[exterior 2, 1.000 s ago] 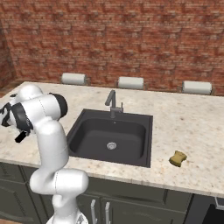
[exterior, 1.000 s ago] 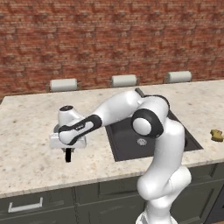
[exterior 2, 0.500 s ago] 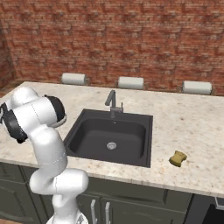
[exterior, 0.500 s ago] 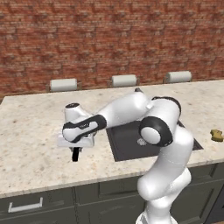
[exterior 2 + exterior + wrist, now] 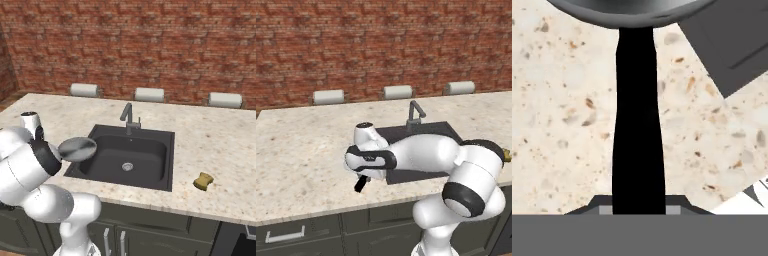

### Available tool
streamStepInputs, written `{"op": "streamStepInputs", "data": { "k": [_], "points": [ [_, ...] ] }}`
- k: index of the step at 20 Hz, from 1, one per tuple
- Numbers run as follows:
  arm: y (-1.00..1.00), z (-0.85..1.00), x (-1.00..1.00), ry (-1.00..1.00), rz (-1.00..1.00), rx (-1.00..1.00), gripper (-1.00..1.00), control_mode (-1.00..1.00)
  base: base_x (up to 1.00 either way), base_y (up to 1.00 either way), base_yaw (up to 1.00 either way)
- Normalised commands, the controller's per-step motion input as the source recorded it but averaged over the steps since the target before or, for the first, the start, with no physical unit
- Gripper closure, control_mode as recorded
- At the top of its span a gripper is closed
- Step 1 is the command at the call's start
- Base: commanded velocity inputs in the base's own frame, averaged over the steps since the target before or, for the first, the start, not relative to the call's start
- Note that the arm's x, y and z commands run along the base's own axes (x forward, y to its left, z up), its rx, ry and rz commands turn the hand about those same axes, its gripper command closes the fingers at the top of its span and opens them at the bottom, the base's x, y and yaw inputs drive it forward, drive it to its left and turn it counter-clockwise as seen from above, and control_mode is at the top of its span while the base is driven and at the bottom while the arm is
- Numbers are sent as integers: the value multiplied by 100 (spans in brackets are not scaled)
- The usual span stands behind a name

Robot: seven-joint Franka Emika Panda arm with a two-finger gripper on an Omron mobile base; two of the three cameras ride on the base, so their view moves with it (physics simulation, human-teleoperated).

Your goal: Pick the pan and sponge and place them into the sink. Then turn on the water.

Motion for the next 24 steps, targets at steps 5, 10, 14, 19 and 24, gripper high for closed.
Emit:
{"op": "streamStepInputs", "data": {
  "k": [5,10,14,19,24],
  "points": [
    [-95,1,0,0,-26,1,100,-100,0,0,0],
    [-93,0,9,0,-13,7,100,-100,0,0,0],
    [-78,0,27,0,-5,10,100,-100,0,0,0],
    [-49,0,58,-1,-7,4,100,-100,0,0,0],
    [-28,-1,78,-1,-5,3,100,-100,0,0,0]
  ]
}}
